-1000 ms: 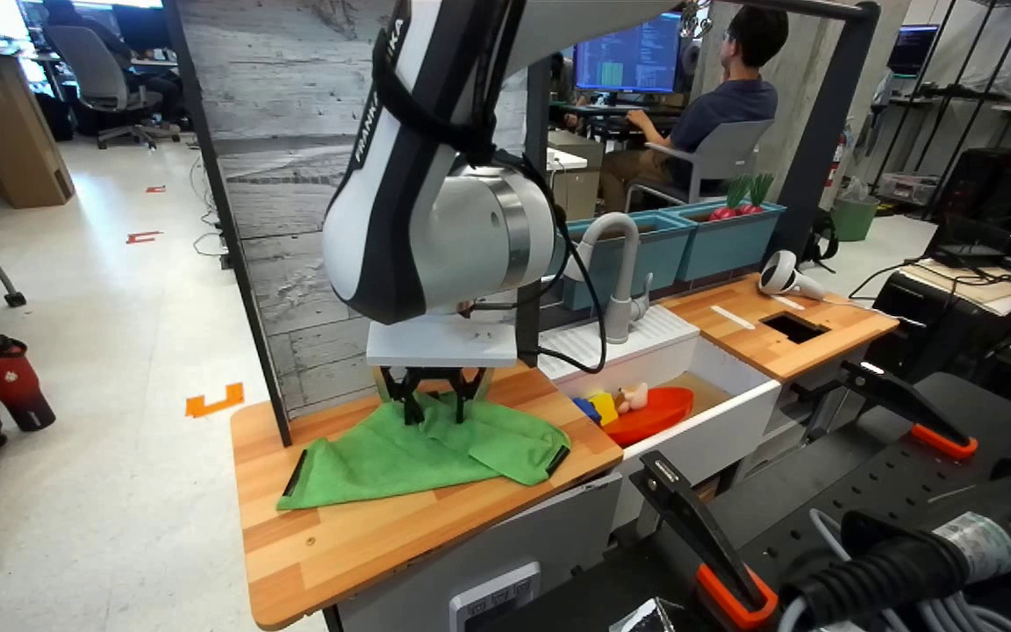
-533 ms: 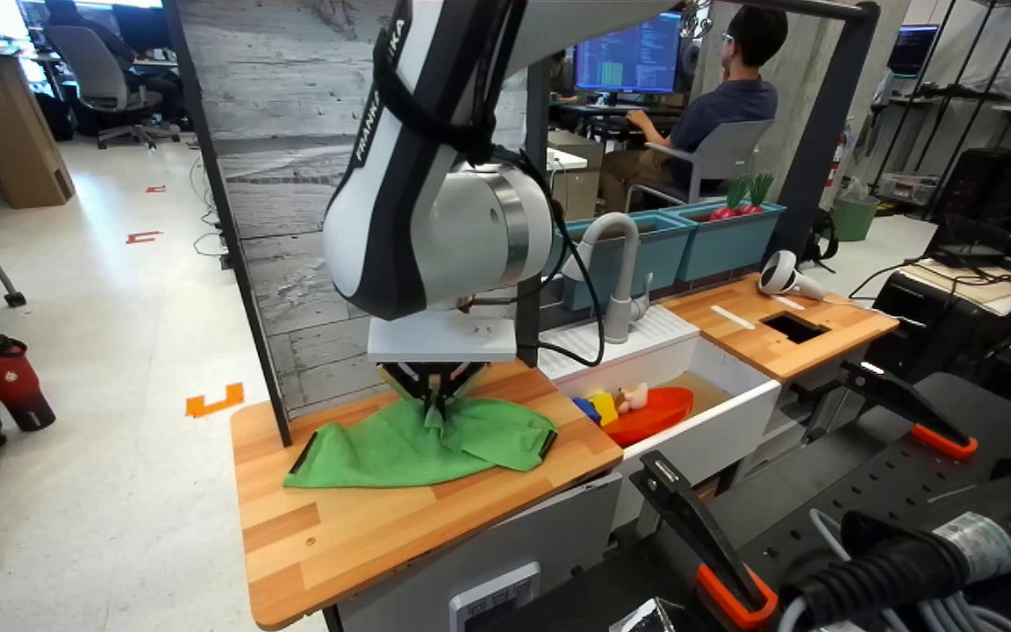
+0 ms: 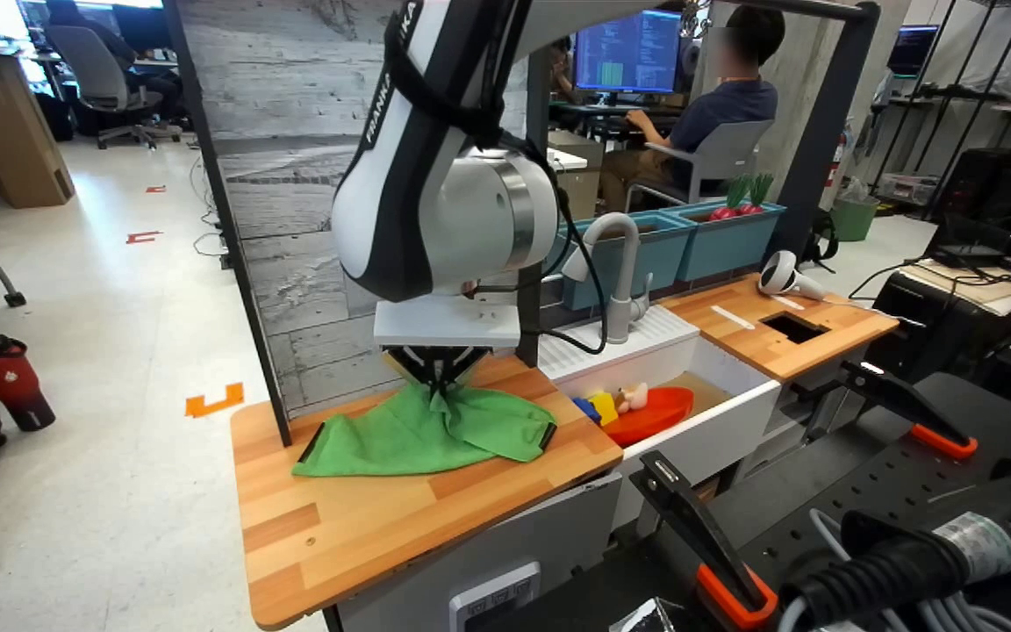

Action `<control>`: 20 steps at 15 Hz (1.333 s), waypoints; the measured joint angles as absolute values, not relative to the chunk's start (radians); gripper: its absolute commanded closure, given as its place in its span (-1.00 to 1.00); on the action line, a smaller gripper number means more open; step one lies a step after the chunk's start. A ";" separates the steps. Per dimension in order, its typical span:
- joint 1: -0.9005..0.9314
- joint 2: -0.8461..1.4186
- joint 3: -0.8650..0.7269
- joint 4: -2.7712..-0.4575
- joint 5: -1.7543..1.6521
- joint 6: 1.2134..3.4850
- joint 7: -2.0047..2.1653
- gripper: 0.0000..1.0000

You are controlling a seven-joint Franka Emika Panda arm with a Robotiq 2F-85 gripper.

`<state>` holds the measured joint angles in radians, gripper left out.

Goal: Fold the green towel

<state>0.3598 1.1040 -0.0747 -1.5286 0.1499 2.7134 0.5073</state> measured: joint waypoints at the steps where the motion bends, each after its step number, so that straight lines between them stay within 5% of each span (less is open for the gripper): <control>1: 0.350 1.096 -0.074 -1.528 0.151 2.713 0.507 0.37; 4: 0.314 1.071 -0.073 -1.528 0.153 2.712 0.507 0.08; 11: 0.283 1.054 -0.072 -1.532 0.152 2.708 0.507 -0.97; 16: 0.289 1.057 -0.072 -1.554 0.150 2.706 0.506 -1.00; 17: 0.290 1.058 -0.072 -1.558 0.149 2.704 0.506 -0.92; 18: 0.291 1.061 -0.072 -1.561 0.149 2.701 0.506 -0.47; 20: 0.293 1.063 -0.072 -1.566 0.149 2.696 0.506 -0.39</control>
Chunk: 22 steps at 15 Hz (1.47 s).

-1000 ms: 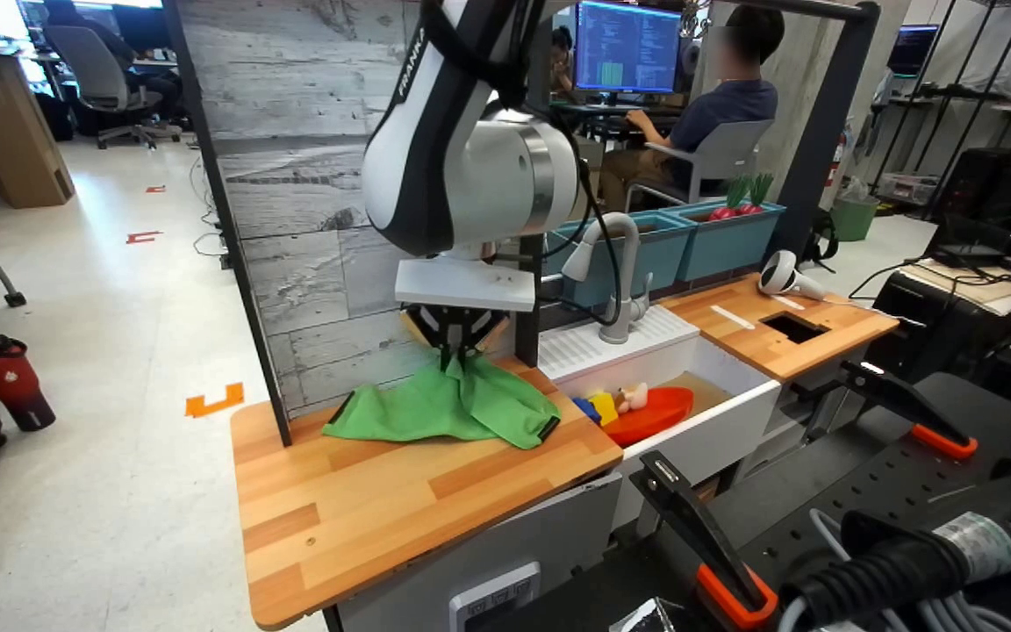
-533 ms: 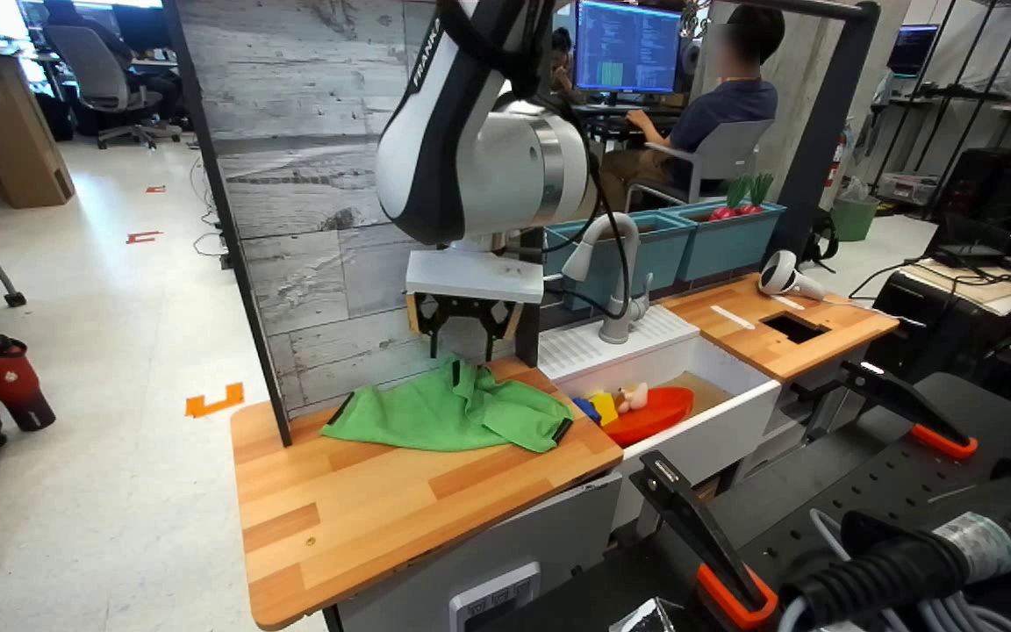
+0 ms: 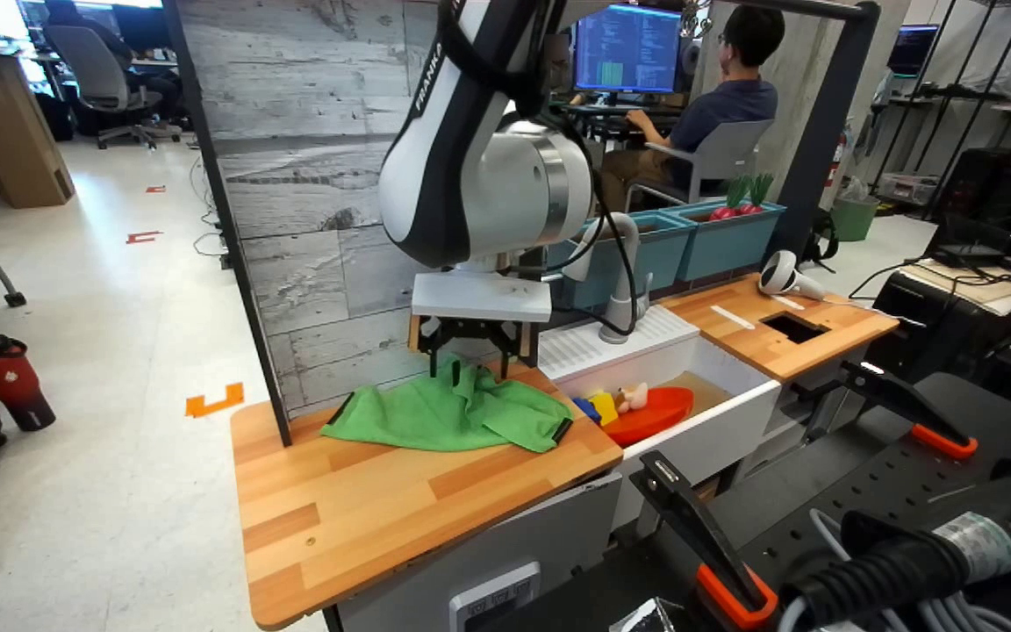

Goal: Fold the green towel

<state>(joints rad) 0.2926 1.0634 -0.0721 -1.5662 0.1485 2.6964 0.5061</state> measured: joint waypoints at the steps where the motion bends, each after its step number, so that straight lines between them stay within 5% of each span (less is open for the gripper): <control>1: 0.293 1.065 -0.072 -1.567 0.148 2.695 0.506 -0.24; 9: 0.294 1.073 -0.072 -1.567 0.148 2.693 0.506 0.97; 22: 0.303 1.020 -0.031 -1.658 0.146 2.713 0.445 0.99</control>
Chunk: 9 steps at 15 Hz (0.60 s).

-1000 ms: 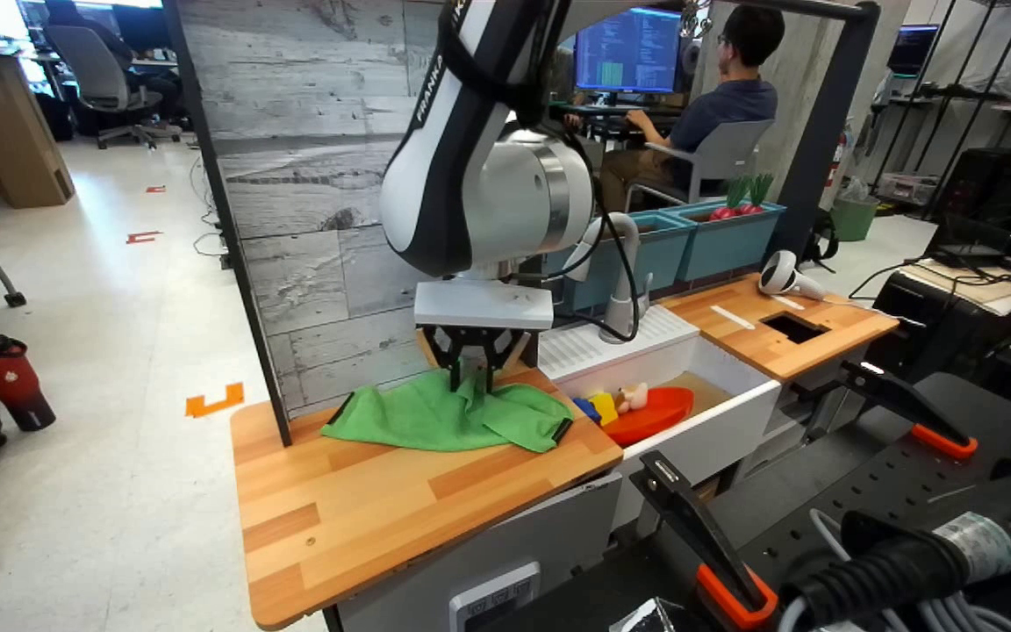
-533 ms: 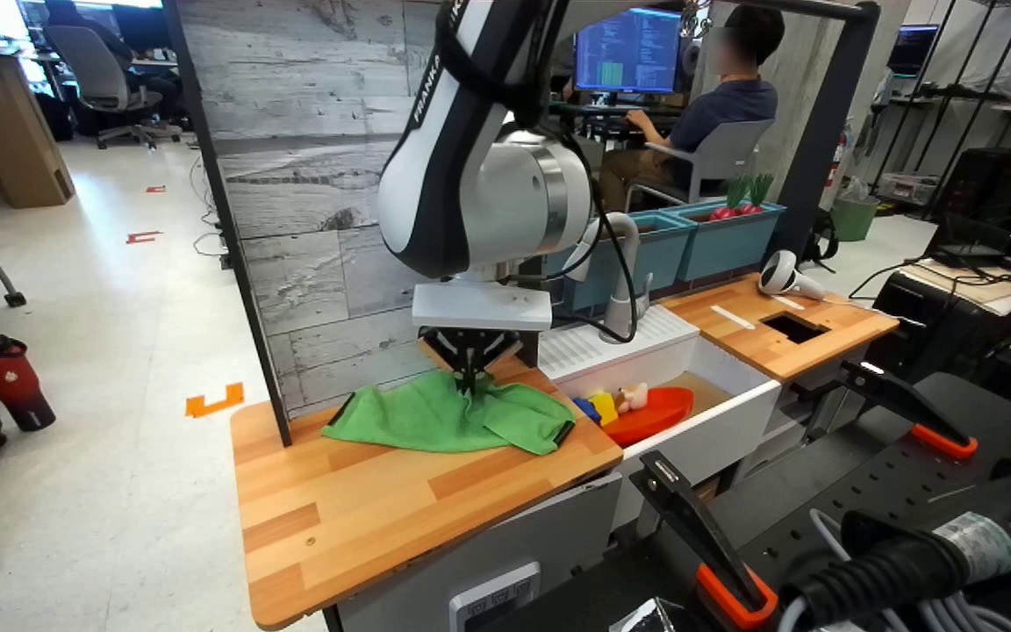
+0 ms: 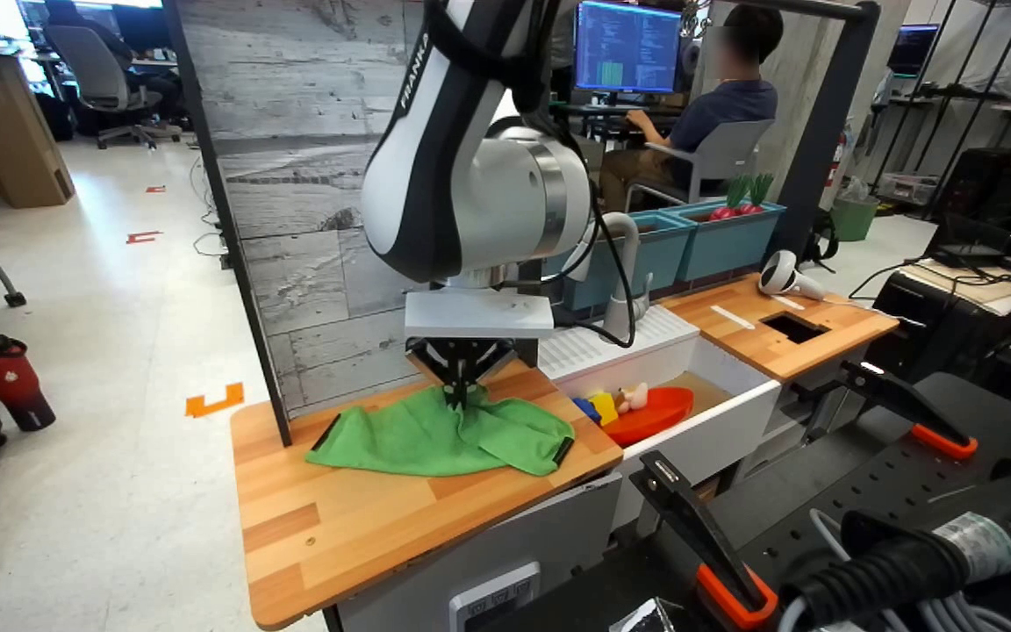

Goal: Fold the green towel

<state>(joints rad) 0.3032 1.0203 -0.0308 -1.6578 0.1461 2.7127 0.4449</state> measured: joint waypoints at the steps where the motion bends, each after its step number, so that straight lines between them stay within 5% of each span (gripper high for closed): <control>1: 0.309 0.999 -0.024 -1.682 0.146 2.721 0.440 0.99; 9: 0.330 0.839 0.012 -1.817 0.147 2.753 0.434 0.99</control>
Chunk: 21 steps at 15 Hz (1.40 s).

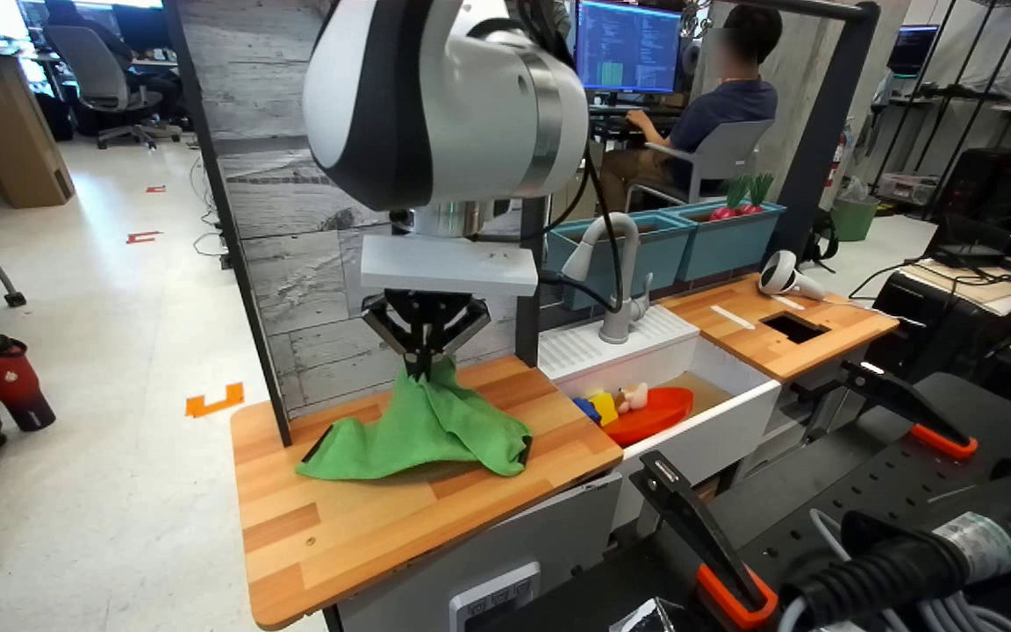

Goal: Fold the green towel

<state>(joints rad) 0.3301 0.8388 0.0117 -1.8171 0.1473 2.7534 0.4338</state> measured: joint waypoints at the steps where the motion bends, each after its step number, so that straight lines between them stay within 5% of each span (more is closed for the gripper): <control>1: 0.327 0.824 0.012 -1.820 0.148 2.753 0.434 0.99; 21: 0.248 0.643 0.068 -2.023 0.171 2.827 0.362 0.99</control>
